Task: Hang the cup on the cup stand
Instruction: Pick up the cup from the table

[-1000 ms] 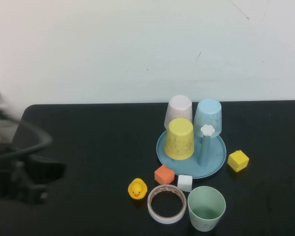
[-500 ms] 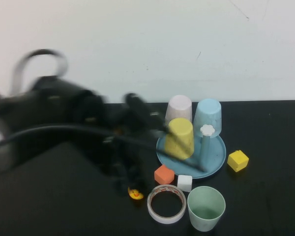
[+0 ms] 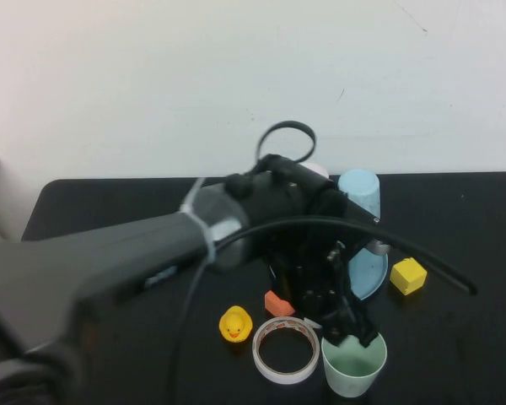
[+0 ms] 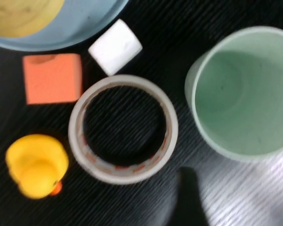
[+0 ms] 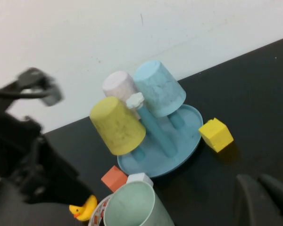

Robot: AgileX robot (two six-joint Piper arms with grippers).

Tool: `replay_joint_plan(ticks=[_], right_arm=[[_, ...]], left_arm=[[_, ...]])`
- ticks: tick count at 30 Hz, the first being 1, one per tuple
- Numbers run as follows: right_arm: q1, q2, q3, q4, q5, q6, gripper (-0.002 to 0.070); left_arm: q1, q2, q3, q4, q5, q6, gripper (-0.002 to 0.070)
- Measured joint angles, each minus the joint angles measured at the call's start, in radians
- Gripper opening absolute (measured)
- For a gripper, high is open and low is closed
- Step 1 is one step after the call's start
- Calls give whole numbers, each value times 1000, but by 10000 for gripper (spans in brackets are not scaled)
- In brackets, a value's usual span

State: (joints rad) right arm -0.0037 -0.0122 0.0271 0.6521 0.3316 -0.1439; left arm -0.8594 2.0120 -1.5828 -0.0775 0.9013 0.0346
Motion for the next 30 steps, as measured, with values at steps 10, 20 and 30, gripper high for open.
replay_joint_plan(ticks=[10, 20, 30], right_arm=[[0, 0, 0, 2, 6, -12, -1], [2, 0, 0, 7, 6, -38, -1], [2, 0, 0, 7, 6, -47, -1]], left_arm=[[0, 159, -98, -9, -12, -80, 513], [0, 233, -104, -5, -63, -128, 420], [0, 262, -104, 39, -86, -144, 43]])
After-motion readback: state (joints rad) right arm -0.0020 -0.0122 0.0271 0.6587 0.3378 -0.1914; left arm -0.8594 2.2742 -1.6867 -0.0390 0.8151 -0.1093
